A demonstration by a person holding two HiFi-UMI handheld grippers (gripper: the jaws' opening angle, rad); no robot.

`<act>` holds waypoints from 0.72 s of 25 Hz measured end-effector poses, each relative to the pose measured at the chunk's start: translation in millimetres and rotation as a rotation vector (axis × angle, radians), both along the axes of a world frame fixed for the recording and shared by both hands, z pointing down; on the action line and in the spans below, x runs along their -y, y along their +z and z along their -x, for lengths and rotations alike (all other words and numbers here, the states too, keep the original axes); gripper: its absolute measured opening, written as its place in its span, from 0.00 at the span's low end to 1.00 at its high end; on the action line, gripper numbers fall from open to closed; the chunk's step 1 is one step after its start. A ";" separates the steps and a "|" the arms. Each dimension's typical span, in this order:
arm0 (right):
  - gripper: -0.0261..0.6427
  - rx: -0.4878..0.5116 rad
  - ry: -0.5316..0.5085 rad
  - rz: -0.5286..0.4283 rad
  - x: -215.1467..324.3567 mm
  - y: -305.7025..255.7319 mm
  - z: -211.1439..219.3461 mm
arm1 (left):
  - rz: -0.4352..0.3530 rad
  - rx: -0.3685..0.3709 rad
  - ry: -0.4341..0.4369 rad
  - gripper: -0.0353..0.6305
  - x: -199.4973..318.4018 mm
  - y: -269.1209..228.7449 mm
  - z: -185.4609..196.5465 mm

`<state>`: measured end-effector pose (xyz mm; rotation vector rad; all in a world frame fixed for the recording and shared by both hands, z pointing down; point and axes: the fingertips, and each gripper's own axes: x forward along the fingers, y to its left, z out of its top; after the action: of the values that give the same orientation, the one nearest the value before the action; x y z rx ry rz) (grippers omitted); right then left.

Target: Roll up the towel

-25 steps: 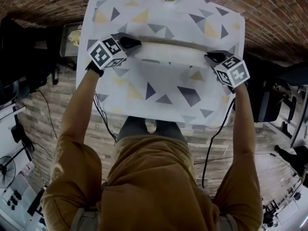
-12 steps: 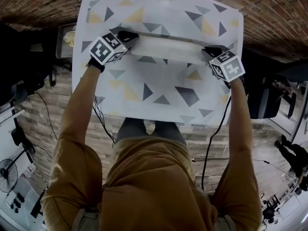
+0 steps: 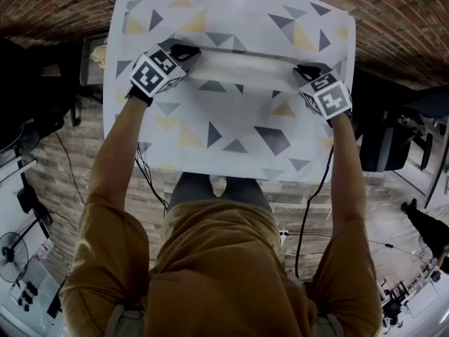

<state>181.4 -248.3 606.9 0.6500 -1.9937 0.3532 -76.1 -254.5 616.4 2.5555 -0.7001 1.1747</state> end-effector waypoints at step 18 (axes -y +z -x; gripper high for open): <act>0.09 -0.105 0.006 -0.119 0.3 19.1 0.9 | -0.073 0.026 -0.019 0.18 2.0 10.6 -6.5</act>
<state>180.5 -248.6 626.0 0.7341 -1.9236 0.2010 -69.6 -256.4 626.9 2.5911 -0.7849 1.1990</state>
